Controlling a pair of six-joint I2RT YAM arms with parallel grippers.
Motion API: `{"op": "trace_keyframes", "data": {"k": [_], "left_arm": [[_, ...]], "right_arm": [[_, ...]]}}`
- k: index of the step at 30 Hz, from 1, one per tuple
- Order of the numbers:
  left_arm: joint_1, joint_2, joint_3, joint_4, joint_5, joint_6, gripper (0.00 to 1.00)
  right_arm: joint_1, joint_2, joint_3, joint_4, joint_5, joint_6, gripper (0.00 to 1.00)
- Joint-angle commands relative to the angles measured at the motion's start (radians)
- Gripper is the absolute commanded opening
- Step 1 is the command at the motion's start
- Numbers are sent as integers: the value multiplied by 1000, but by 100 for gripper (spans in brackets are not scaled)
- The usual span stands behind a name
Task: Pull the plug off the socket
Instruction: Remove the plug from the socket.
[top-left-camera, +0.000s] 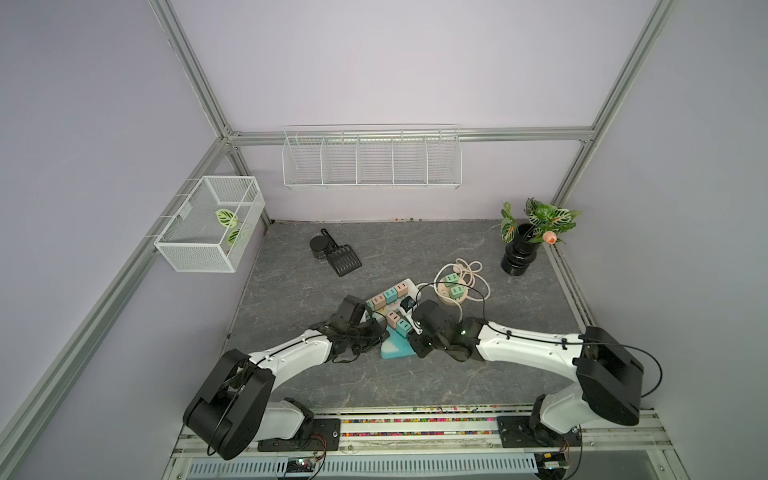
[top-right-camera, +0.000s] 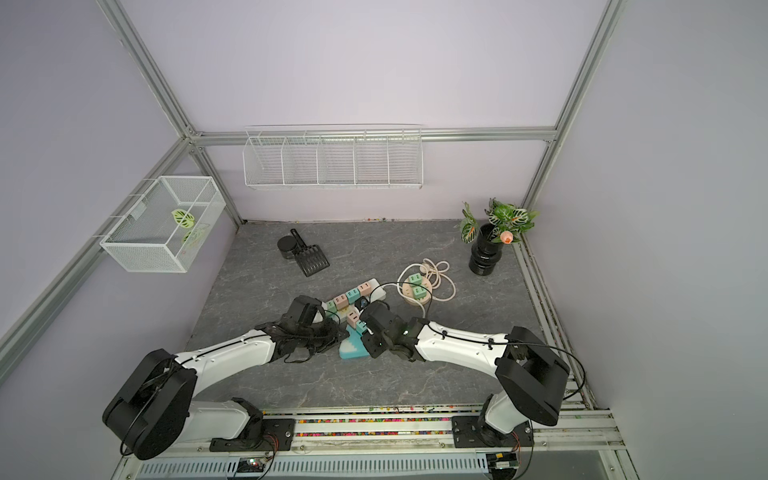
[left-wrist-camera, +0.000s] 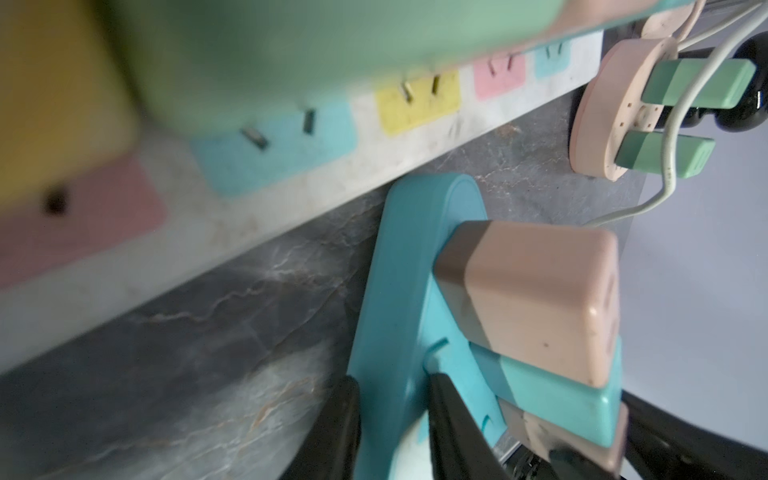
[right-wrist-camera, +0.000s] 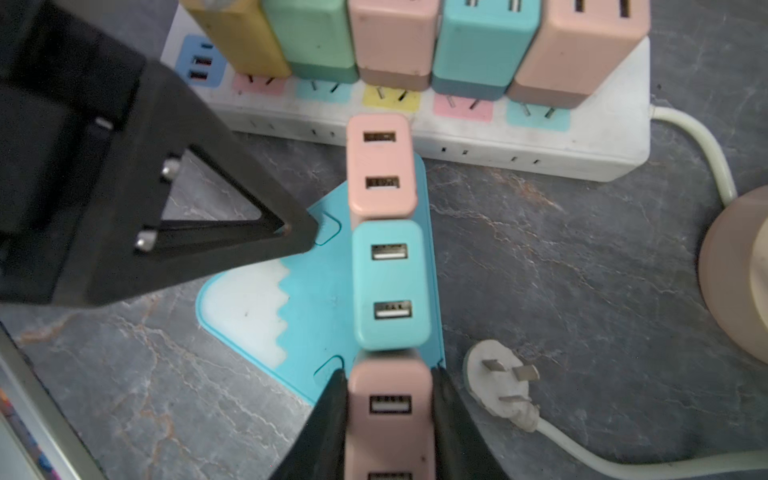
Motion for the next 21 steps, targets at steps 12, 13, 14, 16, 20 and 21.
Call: {"op": "trace_keyframes", "data": {"k": [12, 13, 14, 16, 20, 21], "left_arm": [[-8, 41, -31, -252, -108, 24, 33], [-8, 39, -32, -251, -108, 24, 33], [-9, 35, -36, -251, -108, 26, 33], [-8, 13, -45, -252, -114, 29, 33], [-9, -57, -57, -261, -134, 22, 34], [-8, -72, -56, -266, -141, 22, 34]], "right_arm": [[121, 17, 86, -114, 201, 66, 8], [93, 5, 82, -121, 186, 101, 8], [61, -14, 67, -123, 156, 131, 8], [23, -66, 22, -117, 137, 163, 8], [94, -153, -68, 6, 91, 24, 8], [139, -150, -67, 25, 107, -8, 8]]}}
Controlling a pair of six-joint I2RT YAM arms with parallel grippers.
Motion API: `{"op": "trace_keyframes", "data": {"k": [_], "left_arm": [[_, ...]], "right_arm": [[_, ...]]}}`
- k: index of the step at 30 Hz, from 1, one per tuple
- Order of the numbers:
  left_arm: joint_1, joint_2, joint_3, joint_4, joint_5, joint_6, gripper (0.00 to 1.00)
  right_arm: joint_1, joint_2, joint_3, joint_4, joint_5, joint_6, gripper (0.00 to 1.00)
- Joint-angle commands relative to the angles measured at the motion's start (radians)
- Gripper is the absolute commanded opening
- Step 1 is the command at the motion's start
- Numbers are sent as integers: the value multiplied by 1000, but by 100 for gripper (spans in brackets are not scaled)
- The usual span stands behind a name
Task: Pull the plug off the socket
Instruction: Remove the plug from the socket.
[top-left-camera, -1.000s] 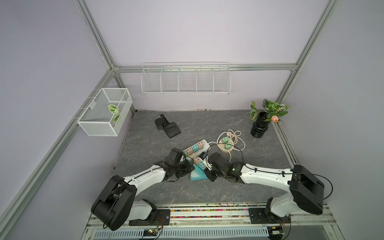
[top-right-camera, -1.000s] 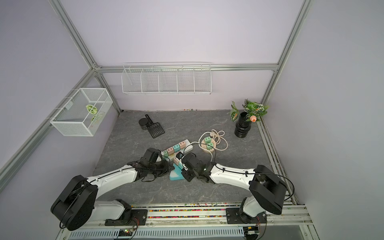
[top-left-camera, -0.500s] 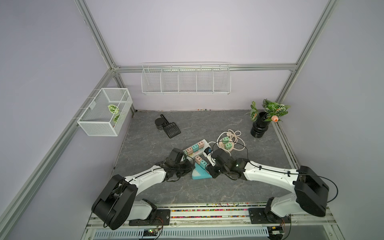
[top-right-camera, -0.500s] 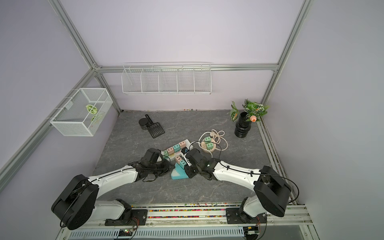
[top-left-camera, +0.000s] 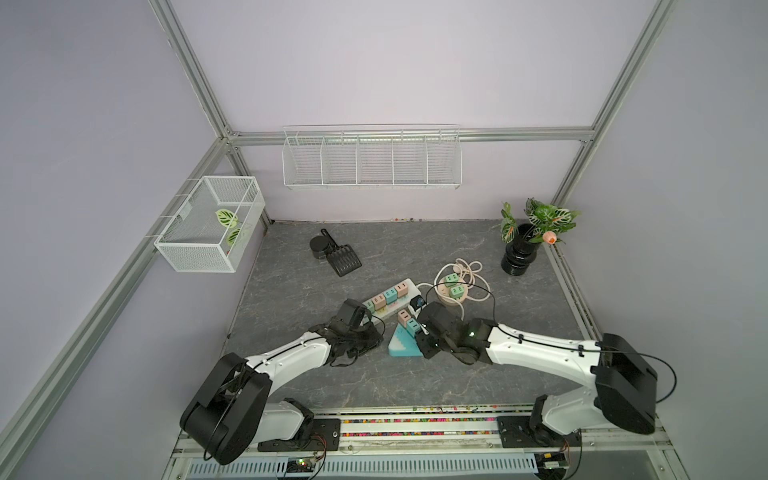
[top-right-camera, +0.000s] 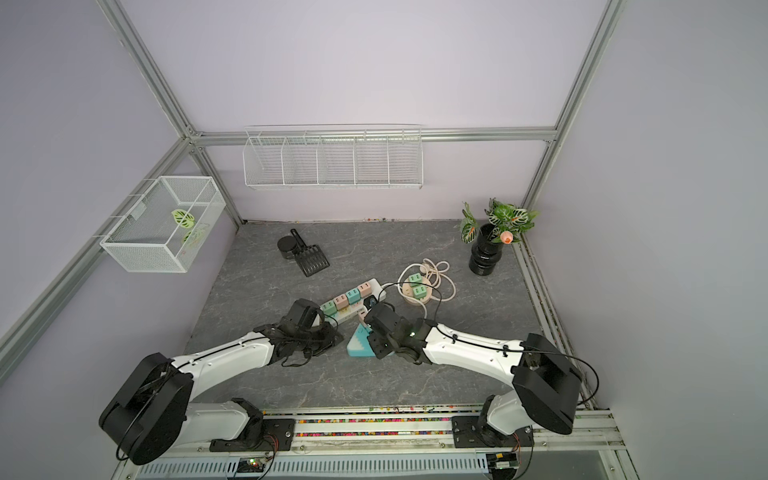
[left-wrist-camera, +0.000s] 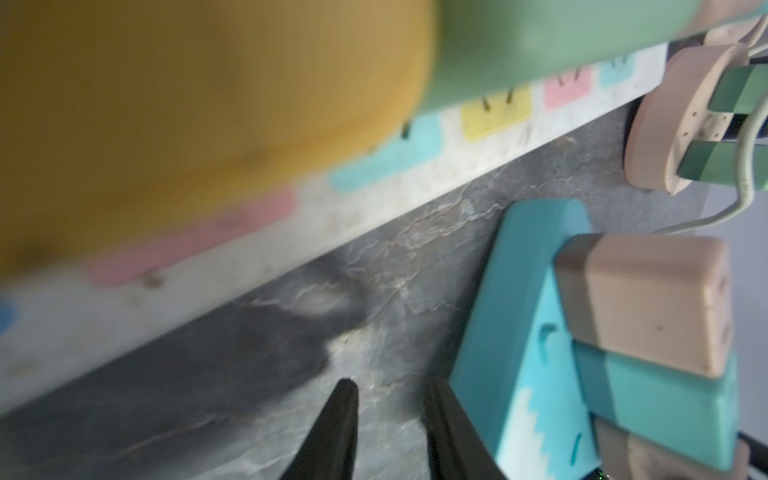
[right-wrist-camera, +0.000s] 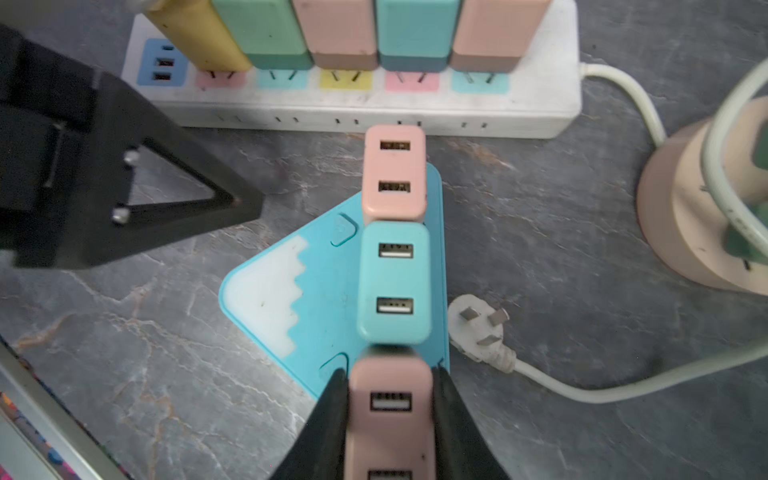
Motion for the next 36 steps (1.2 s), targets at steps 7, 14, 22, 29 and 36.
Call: {"op": "trace_keyframes", "data": {"k": [7, 14, 22, 29, 36], "left_arm": [[-1, -161, 16, -239, -111, 11, 37], [-1, -482, -39, -182, 34, 85, 60], [10, -554, -201, 37, 242, -40, 76], [11, -392, -283, 243, 244, -250, 77], [15, -364, -286, 279, 124, -348, 77]], "right_arm": [[135, 26, -10, 96, 169, 138, 8], [33, -25, -136, 316, 15, 194, 8], [-64, -27, -191, 432, -145, 223, 8], [-70, 19, -178, 439, -186, 286, 7], [-68, 28, -189, 449, -193, 319, 7]]}}
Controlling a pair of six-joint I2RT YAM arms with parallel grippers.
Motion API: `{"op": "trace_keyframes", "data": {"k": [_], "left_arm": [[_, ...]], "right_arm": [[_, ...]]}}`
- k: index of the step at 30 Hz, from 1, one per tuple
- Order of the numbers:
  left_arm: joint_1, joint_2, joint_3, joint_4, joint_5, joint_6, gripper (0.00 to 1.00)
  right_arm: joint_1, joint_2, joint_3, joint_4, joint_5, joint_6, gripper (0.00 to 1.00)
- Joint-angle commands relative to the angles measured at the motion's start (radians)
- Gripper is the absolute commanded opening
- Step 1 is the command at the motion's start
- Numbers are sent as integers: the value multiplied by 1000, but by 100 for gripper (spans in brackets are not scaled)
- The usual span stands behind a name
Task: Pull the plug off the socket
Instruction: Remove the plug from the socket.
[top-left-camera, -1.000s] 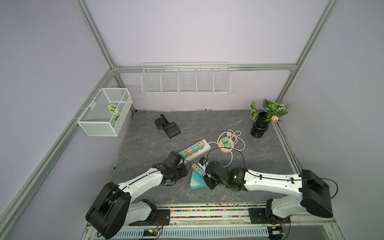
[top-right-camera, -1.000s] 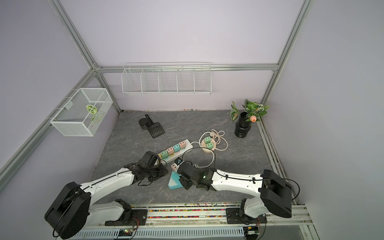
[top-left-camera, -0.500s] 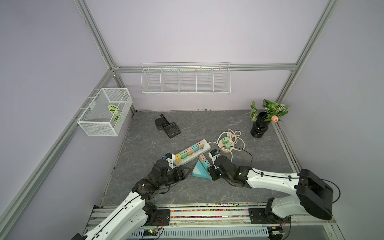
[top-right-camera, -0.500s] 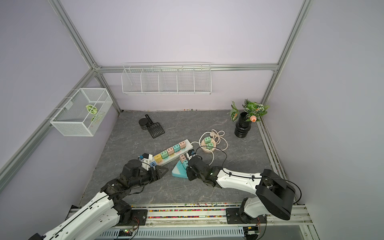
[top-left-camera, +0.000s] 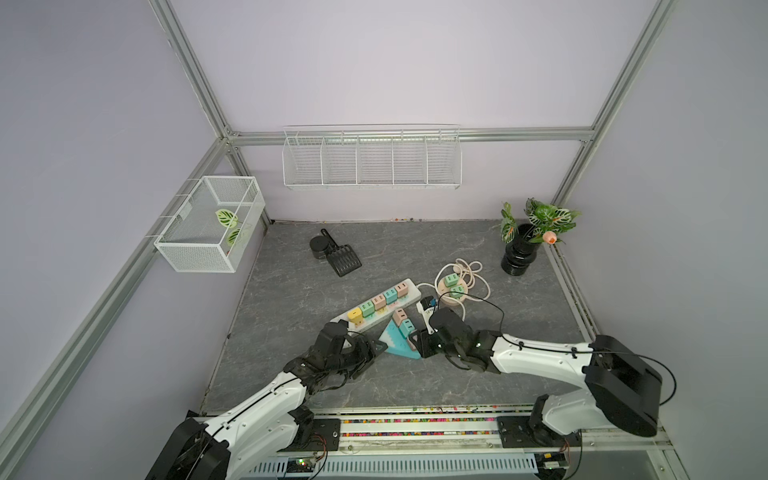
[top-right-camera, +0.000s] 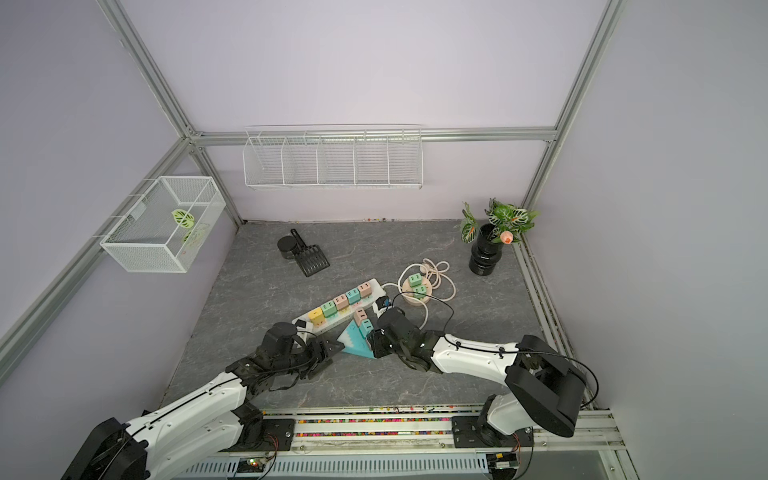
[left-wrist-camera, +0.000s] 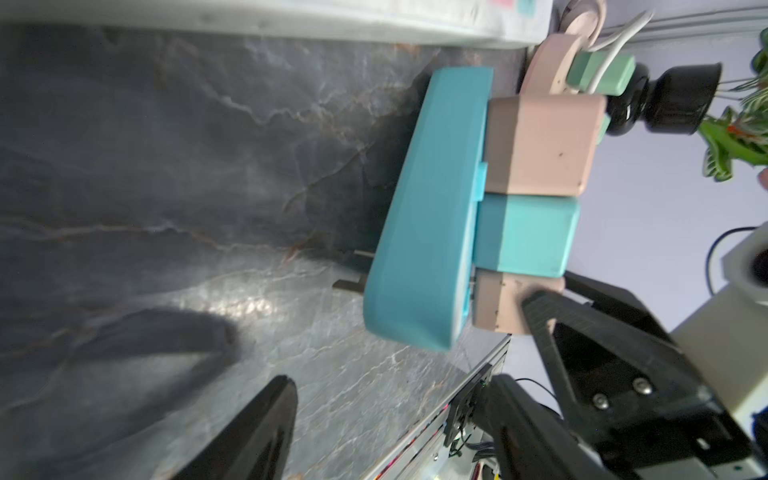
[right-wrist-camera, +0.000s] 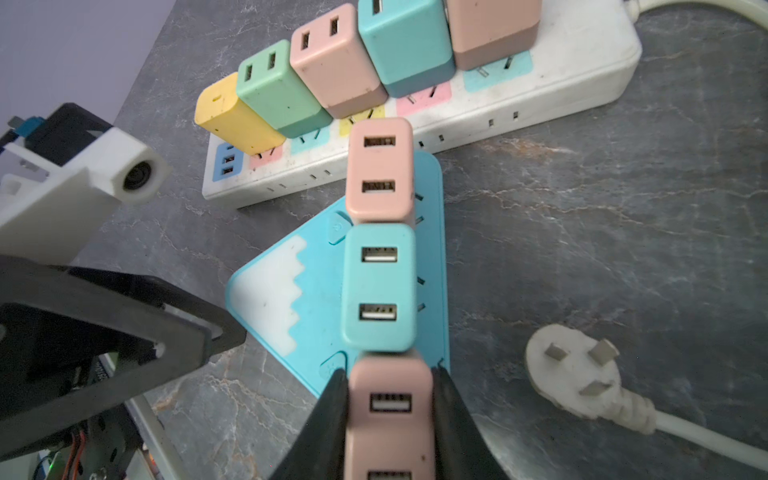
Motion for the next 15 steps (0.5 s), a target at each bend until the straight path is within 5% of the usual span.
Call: {"op": "trace_keyframes", "data": {"k": [1, 15], "left_arm": [[7, 18, 1, 59, -64, -83, 77], [30, 180, 78, 26, -105, -121, 62]], "right_arm": [[-4, 15, -5, 47, -34, 44, 7], [12, 65, 29, 35, -55, 44, 7]]}}
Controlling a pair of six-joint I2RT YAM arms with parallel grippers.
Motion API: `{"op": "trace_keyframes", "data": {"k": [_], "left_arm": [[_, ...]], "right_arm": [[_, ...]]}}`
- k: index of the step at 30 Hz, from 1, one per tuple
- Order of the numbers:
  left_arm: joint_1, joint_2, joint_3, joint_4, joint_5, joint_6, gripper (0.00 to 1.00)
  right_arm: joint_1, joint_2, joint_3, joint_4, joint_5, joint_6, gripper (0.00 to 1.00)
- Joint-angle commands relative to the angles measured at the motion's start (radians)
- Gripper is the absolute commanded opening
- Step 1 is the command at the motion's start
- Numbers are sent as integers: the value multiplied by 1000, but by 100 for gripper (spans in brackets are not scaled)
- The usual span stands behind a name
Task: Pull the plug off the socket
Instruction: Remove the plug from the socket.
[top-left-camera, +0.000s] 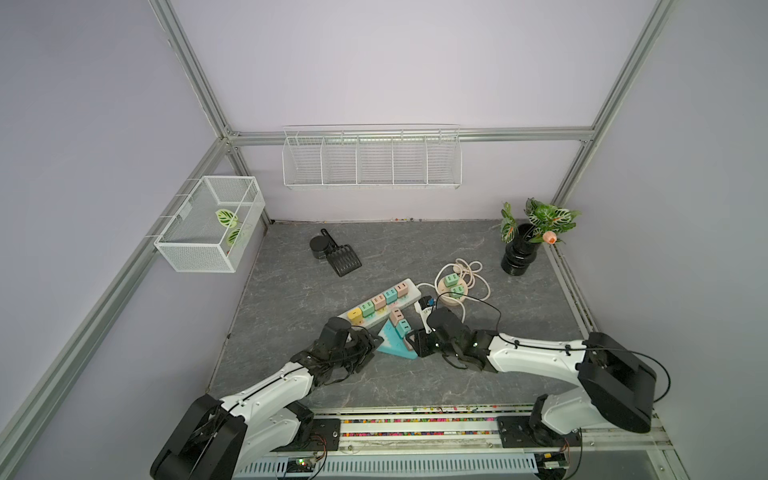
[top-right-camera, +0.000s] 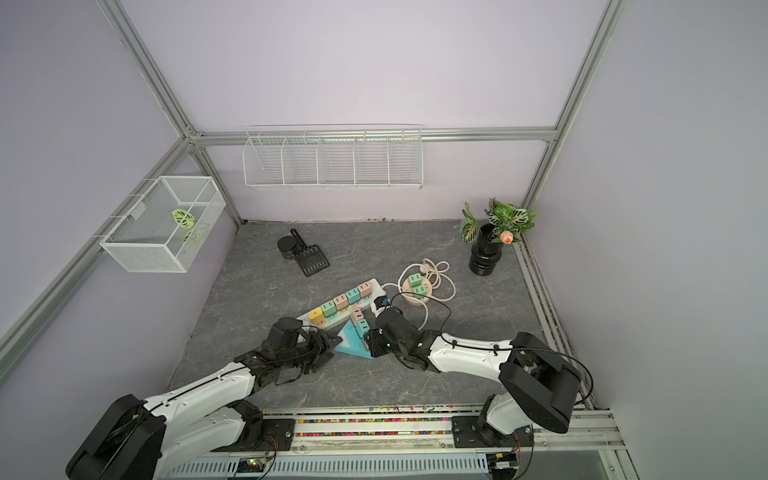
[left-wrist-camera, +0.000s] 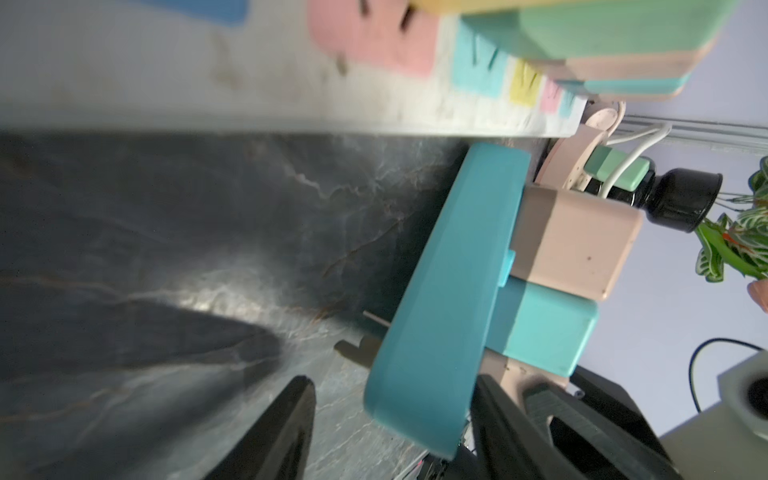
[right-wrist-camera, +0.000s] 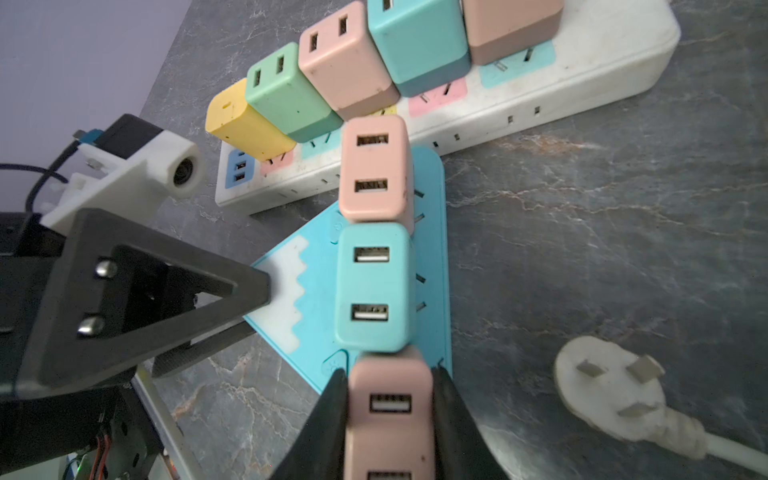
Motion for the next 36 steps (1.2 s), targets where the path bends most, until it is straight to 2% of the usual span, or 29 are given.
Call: {"op": "trace_keyframes", "data": {"k": [1, 7, 14, 17, 23, 24, 26, 28, 31, 33, 36], "left_arm": [[10, 44, 32, -4, -27, 1, 60], [17, 126, 64, 17, 10, 4, 48], [31, 106, 60, -39, -13, 7, 12], [43, 86, 56, -105, -37, 5, 9], [65, 43, 39, -223, -96, 7, 9], [64, 39, 37, -237, -108, 9, 9], [64, 44, 42, -263, -125, 16, 8], [66, 45, 48, -287, -137, 25, 8], [68, 39, 50, -312, -152, 37, 8], [70, 28, 50, -329, -165, 44, 8], [75, 8, 48, -337, -171, 54, 8]], "right_arm": [[15, 32, 21, -3, -32, 13, 7], [19, 34, 31, -11, -30, 11, 7], [17, 25, 51, -86, -3, -6, 6], [10, -2, 36, -100, 7, -1, 7], [-11, -27, 18, -71, -10, 102, 5], [-11, -5, 57, -108, -11, 109, 4], [-10, 39, 183, -306, 35, 113, 4], [6, 72, 293, -480, 113, 58, 3], [35, 60, 343, -582, 203, -34, 3], [36, 23, 301, -539, 175, -58, 3], [35, -67, 175, -380, 123, -29, 3]]}}
